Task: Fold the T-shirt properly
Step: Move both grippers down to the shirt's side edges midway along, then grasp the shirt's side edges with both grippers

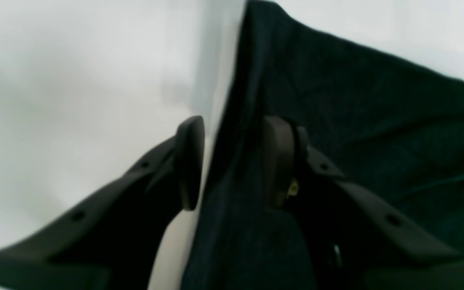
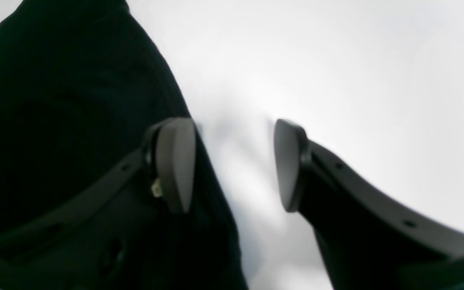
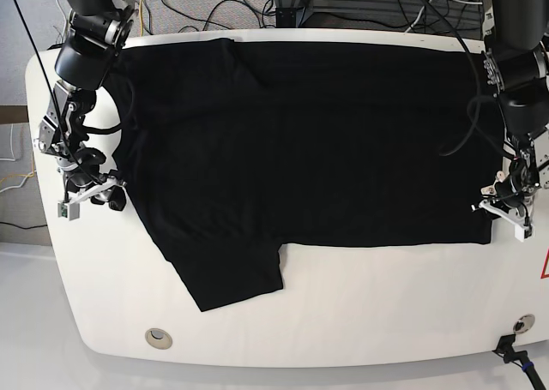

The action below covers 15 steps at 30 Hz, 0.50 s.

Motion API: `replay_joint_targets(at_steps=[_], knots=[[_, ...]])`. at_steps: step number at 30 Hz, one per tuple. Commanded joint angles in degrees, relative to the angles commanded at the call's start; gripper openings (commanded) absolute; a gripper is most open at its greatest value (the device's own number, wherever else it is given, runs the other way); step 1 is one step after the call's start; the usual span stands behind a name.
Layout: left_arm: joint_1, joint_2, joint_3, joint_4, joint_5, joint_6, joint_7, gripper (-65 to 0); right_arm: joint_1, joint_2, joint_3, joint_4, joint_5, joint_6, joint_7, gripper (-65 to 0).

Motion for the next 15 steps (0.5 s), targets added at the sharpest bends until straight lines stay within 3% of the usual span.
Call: replay_joint_targets(at_steps=[8,9,15], knots=[[0.2,0.6,-0.2,-0.2,1.4,0.1,-0.2,-42.5,0.1,-0.2,0.0,-0.2,0.3,0.00,0.0,-33.6],[0.9,-0.2,-0.2,-0.8,0.6,0.2,2.6,-42.1,0.3,-0.3,-0.8,-1.0,-0.2,-0.15,0.4,-33.3],[0.8,-0.6,-0.2,-0.7,0.7,0.1,3.0,-42.3,1.7,-0.5,-3.1,-4.6,-0.6,-0.01,1.4,-33.3]])
